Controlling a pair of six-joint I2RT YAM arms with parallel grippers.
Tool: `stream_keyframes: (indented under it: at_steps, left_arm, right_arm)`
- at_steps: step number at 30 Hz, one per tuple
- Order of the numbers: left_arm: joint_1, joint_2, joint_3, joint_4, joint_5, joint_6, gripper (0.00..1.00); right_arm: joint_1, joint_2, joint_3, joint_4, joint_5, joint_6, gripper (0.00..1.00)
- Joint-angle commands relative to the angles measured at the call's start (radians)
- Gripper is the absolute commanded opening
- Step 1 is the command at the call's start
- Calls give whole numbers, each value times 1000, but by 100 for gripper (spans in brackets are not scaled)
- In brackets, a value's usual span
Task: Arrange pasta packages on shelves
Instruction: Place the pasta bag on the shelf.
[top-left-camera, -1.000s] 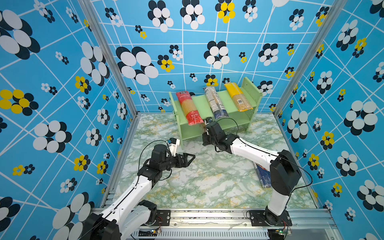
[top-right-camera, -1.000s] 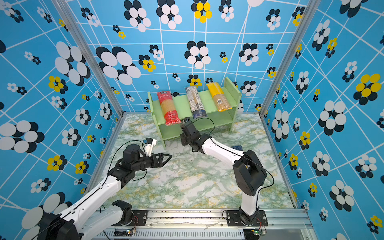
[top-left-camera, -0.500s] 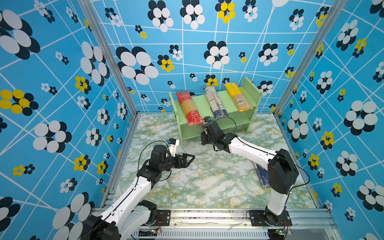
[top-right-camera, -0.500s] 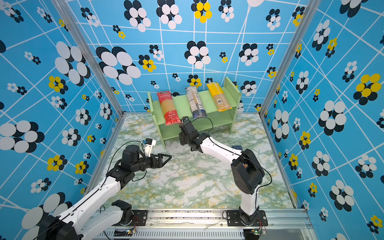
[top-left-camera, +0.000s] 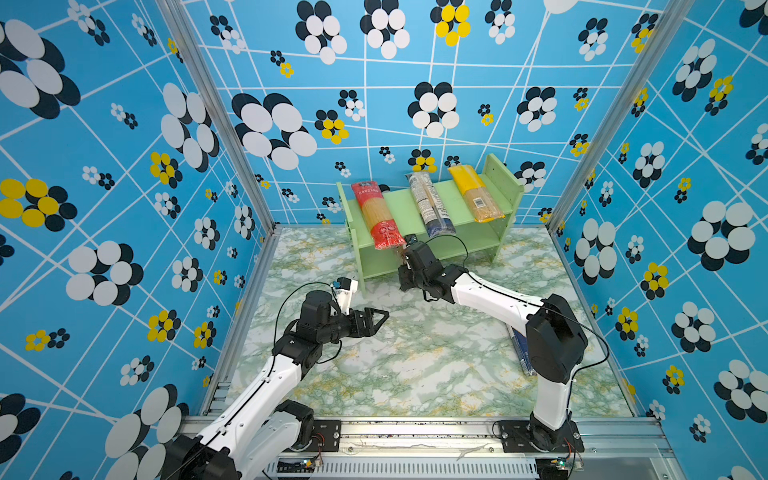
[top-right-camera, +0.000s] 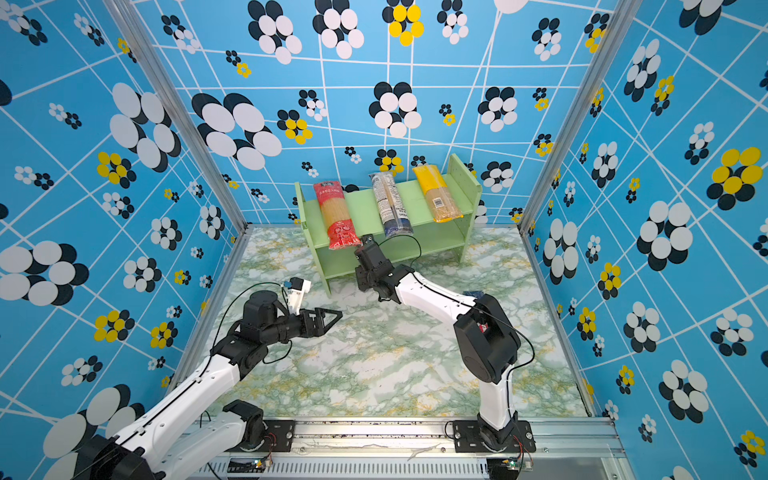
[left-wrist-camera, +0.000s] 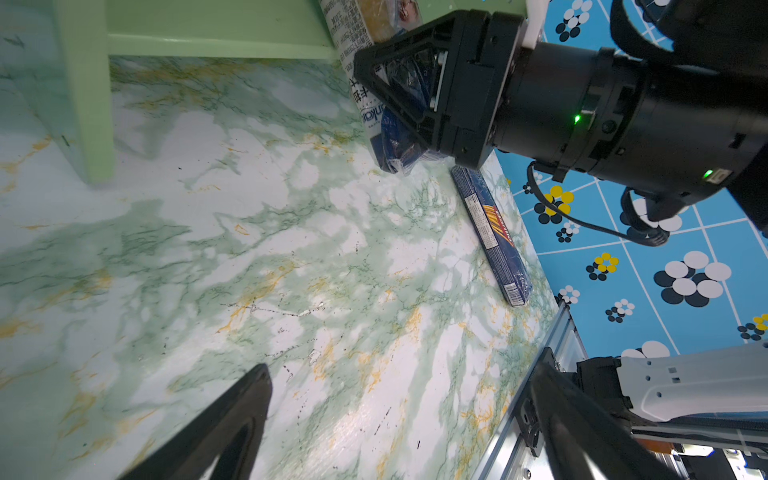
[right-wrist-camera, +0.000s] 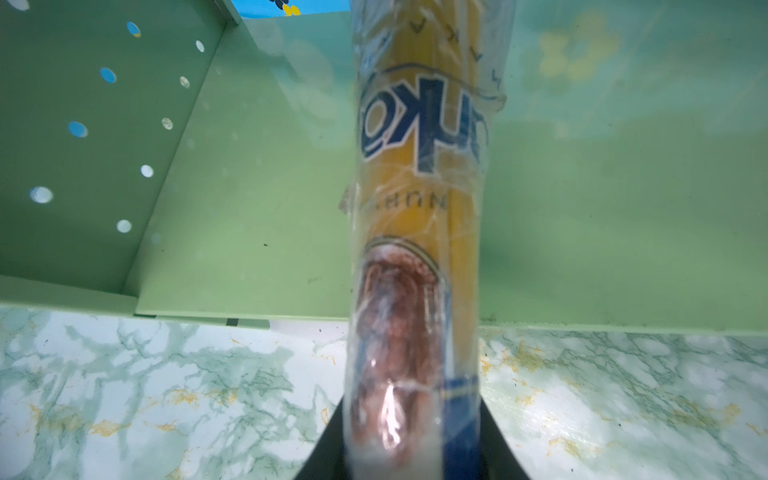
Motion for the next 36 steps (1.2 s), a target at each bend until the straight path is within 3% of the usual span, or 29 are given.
stream_keyframes:
  at_steps: [1, 36]
  left_arm:
    - [10, -19, -14, -12, 10, 13, 99]
    - [16, -54, -19, -39, -1, 15, 99]
  right_arm:
    - [-3, -16, 80, 153, 36, -8, 0]
    - [-24, -17, 152, 167, 45, -18, 0]
